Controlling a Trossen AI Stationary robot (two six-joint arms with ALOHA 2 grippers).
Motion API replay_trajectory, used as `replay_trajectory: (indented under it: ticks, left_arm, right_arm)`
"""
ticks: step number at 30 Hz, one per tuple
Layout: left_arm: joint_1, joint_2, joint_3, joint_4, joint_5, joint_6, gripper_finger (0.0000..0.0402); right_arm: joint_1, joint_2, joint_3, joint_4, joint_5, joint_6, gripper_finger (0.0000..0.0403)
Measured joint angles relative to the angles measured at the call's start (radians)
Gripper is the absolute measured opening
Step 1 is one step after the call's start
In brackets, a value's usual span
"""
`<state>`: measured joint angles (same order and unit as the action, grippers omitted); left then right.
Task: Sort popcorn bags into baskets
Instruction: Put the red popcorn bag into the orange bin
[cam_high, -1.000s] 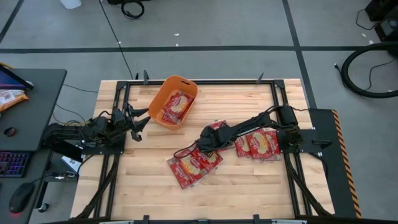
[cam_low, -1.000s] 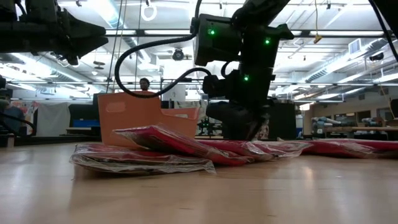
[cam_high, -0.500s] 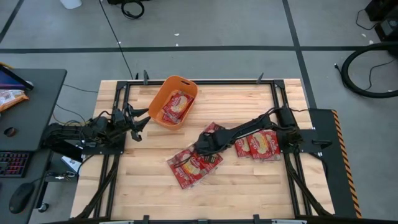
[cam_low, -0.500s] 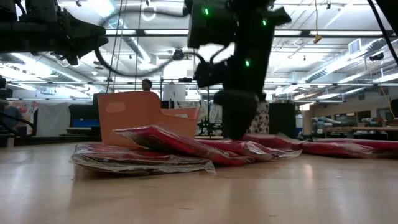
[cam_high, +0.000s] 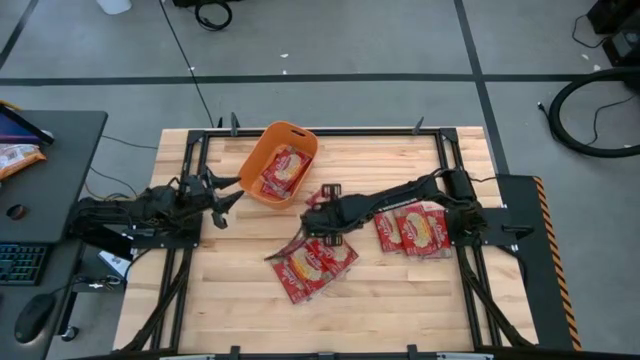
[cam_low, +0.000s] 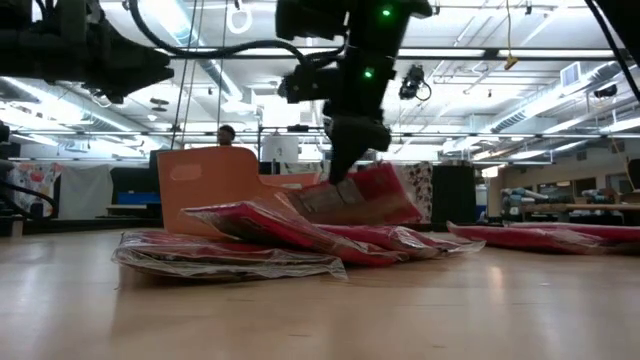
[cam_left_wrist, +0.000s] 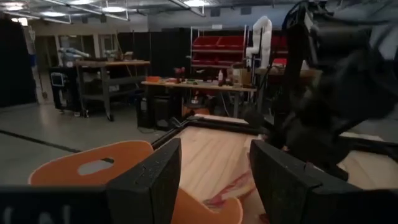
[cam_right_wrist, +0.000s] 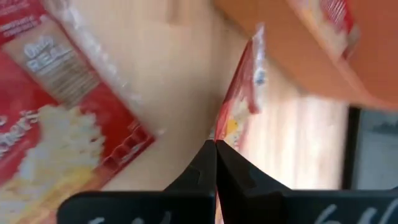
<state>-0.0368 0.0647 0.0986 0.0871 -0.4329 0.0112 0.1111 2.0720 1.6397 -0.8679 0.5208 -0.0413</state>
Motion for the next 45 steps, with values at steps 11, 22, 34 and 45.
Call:
replay_trajectory:
  ticks: [11,22,34,45]
  left_arm:
    - [0.000,0.000,-0.011,-0.114,0.032,-0.215,0.0194]
    - [-0.025,0.001,-0.045,-0.142,0.193,-0.447,0.0194]
    - [-0.146,0.000,-0.089,0.064,0.014,-0.267,0.0194]
    - [-0.146,0.000,-0.089,0.257,-0.114,0.276,0.0194]
  right_arm:
    - [-0.059,-0.004,0.179,-0.188,0.032,-0.150,0.0001]
    - [-0.097,-0.007,0.436,-0.278,0.070,-0.359,0.0000]
    - [-0.189,-0.005,0.356,0.192,-0.136,-0.796,0.0000]
    - [-0.351,-0.003,0.110,0.586,-0.460,-1.111,0.0005]
